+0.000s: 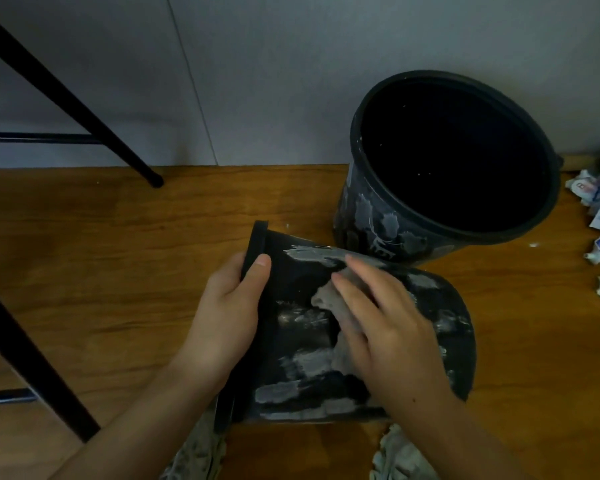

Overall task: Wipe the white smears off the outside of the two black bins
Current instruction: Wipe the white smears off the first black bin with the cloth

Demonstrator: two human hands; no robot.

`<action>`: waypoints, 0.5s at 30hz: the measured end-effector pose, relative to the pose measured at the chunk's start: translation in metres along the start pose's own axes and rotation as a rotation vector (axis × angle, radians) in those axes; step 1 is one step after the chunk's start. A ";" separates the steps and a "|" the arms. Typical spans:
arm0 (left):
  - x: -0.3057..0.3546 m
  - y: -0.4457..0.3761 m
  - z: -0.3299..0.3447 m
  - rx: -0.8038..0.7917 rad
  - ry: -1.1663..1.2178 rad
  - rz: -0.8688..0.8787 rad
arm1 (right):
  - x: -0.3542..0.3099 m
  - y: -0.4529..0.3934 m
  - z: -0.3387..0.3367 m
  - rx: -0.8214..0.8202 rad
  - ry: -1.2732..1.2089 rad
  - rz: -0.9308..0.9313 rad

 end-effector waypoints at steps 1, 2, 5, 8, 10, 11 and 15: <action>0.001 0.000 0.000 0.001 0.000 0.000 | -0.003 -0.006 0.001 -0.003 0.008 0.014; 0.001 0.000 0.000 -0.001 0.000 -0.003 | -0.011 -0.012 0.004 -0.026 0.005 -0.022; 0.003 -0.001 0.000 -0.008 -0.024 0.019 | -0.038 -0.006 0.016 -0.136 -0.029 -0.238; 0.001 -0.001 0.000 0.009 -0.025 0.015 | -0.022 0.013 0.010 -0.115 -0.078 -0.197; 0.001 -0.002 0.001 0.019 -0.015 -0.007 | -0.006 0.016 0.003 -0.027 -0.034 -0.073; 0.001 -0.002 0.001 0.023 -0.014 -0.016 | -0.004 0.013 0.000 0.009 -0.010 -0.040; 0.004 -0.002 0.002 0.032 -0.002 -0.003 | -0.031 -0.005 0.013 -0.027 -0.018 -0.166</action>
Point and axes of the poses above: each hand's wrist, its own y-axis away from the middle knuckle, its own z-axis out of the palm, x = y × z, the point moved 3 cm from there along -y, towards the middle knuckle, and after that the axes turned 4 degrees about -y, right-handed, at the moved point
